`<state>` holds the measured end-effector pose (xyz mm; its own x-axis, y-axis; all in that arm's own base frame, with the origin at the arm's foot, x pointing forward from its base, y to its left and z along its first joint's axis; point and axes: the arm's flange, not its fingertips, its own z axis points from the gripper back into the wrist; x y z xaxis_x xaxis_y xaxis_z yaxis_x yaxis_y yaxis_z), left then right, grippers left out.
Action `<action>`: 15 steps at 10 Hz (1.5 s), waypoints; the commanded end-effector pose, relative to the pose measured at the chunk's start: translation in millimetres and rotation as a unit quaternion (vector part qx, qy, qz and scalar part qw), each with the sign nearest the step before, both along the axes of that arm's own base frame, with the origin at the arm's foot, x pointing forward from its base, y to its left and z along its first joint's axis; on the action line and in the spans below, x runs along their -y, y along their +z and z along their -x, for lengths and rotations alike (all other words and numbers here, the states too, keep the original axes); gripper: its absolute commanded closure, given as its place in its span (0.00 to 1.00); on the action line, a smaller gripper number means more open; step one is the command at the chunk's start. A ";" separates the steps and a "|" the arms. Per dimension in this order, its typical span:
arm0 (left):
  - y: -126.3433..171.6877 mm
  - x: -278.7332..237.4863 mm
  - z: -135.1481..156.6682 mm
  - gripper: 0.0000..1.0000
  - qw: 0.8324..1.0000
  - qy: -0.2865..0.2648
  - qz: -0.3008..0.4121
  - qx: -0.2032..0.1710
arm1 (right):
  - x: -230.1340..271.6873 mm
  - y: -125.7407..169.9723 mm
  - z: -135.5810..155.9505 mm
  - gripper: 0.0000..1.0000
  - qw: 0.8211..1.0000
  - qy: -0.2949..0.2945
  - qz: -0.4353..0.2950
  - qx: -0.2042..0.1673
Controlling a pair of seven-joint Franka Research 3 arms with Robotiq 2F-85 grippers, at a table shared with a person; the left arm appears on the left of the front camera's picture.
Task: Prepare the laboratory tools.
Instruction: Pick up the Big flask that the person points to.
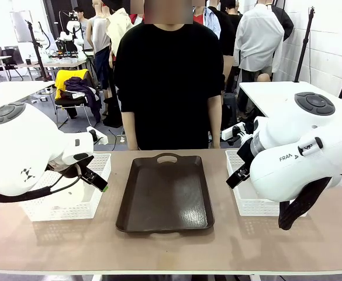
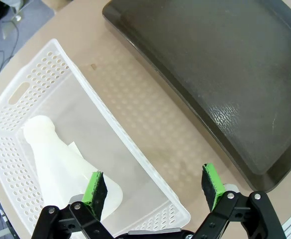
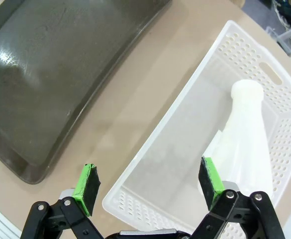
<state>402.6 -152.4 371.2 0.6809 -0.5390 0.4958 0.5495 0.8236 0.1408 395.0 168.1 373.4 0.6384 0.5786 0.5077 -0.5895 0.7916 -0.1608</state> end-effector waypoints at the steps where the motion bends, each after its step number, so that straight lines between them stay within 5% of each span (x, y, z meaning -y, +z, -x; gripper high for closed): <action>1: 0.0 0.0 0.0 0.00 1.000 0.000 0.000 0.000 | 0.0 0.0 0.0 0.00 1.000 0.000 0.000 0.000; 3: 30.6 -18.1 0.1 0.00 0.999 0.007 0.026 0.017 | 23.0 51.1 7.3 0.00 1.000 -0.001 -0.006 0.024; 7: 78.3 -61.1 2.7 0.00 0.992 -0.022 0.121 0.013 | 85.6 116.3 13.0 0.00 0.986 0.041 -0.157 0.022; 11: 77.5 -118.4 -12.1 0.00 0.969 -0.033 0.245 -0.030 | 149.8 132.0 6.7 0.00 0.942 0.099 -0.319 0.024; 15: 74.8 -191.8 -0.8 0.00 0.932 0.007 0.361 -0.020 | 186.7 119.1 4.0 0.00 0.917 0.104 -0.383 0.038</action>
<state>402.0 28.4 450.6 0.7121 -0.1112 0.6933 0.5356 0.7245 -0.4339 382.9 -16.9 497.6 0.4920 0.1596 0.8558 -0.7515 0.5742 0.3249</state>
